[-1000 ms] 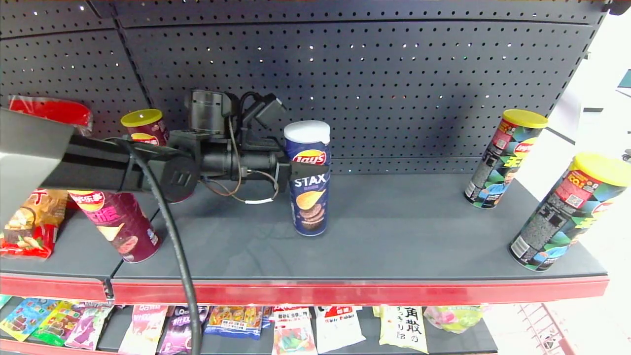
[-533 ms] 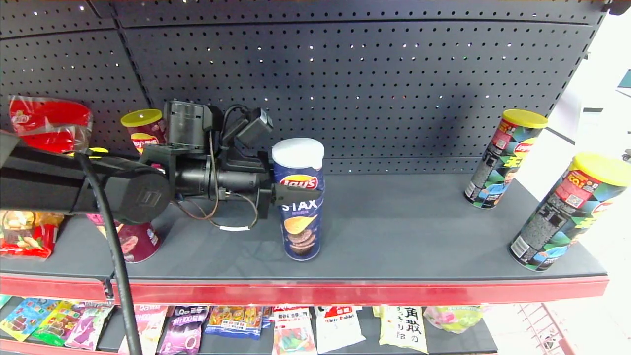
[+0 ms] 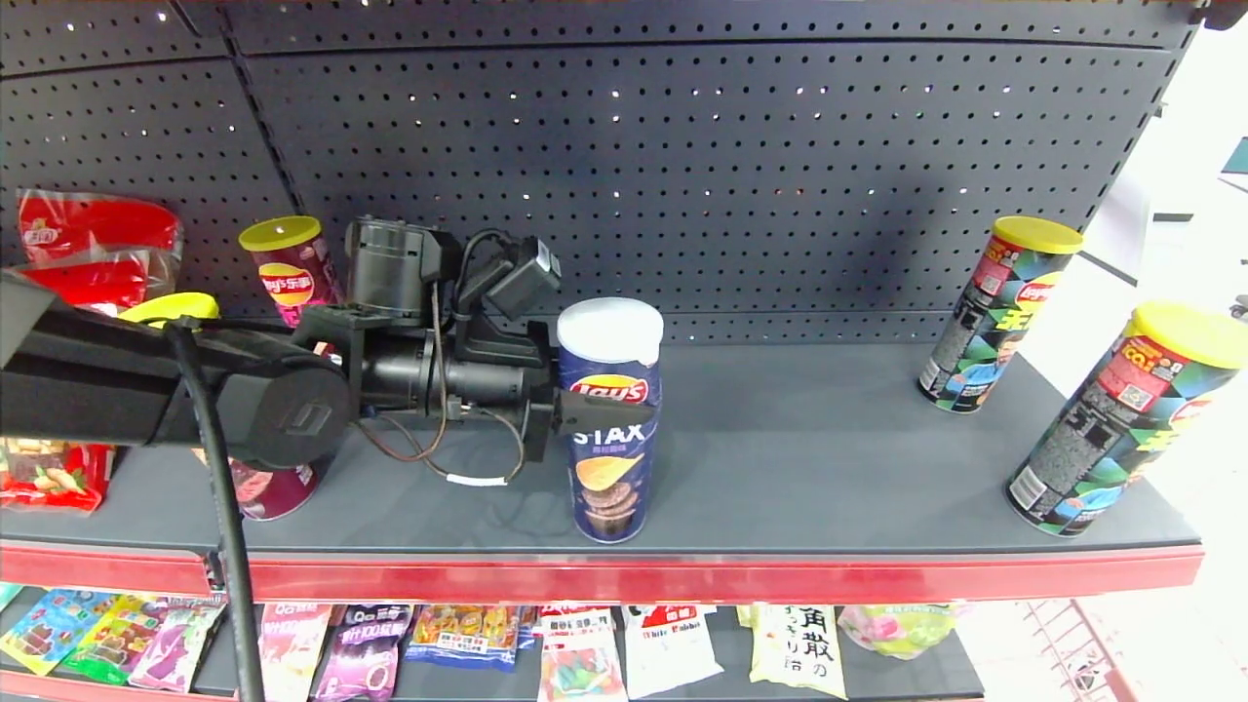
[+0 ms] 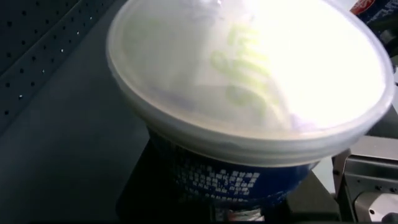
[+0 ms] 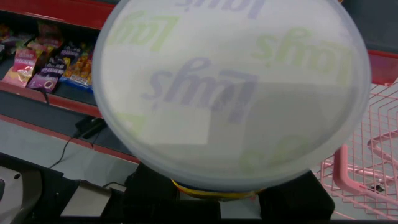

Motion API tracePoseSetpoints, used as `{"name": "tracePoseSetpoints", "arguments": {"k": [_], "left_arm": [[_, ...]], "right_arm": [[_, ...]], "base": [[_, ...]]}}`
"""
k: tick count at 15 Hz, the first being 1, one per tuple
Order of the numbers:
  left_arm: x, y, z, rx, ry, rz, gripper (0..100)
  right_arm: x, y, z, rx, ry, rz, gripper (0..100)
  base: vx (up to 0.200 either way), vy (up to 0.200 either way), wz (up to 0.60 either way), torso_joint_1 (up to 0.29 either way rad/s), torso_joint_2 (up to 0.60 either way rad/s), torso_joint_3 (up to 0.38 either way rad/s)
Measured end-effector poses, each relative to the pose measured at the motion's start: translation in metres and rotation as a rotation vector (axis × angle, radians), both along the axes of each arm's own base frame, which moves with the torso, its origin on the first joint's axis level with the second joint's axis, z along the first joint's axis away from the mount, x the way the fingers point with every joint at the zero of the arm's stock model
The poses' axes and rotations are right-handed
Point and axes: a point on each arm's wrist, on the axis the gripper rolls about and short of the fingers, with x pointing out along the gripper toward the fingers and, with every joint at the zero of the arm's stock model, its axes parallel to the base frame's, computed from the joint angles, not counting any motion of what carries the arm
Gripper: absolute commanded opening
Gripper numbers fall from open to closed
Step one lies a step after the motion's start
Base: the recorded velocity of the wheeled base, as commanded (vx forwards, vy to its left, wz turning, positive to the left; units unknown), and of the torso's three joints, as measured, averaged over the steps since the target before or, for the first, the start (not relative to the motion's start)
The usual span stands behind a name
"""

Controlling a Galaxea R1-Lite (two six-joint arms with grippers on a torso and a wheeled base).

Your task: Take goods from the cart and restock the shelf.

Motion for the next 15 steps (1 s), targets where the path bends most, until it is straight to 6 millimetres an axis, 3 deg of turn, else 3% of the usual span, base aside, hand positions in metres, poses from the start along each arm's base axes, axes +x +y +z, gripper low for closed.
{"name": "tracePoseSetpoints", "arguments": {"k": [15], "left_arm": [[-0.009, 0.002, -0.015, 0.012, 0.032, -0.006, 0]], "right_arm": [[0.0, 0.0, 0.0, -0.002, 0.0, 0.0, 0]], "base": [[0.0, 0.0, 0.0, 0.0, 0.0, 0.0]]}}
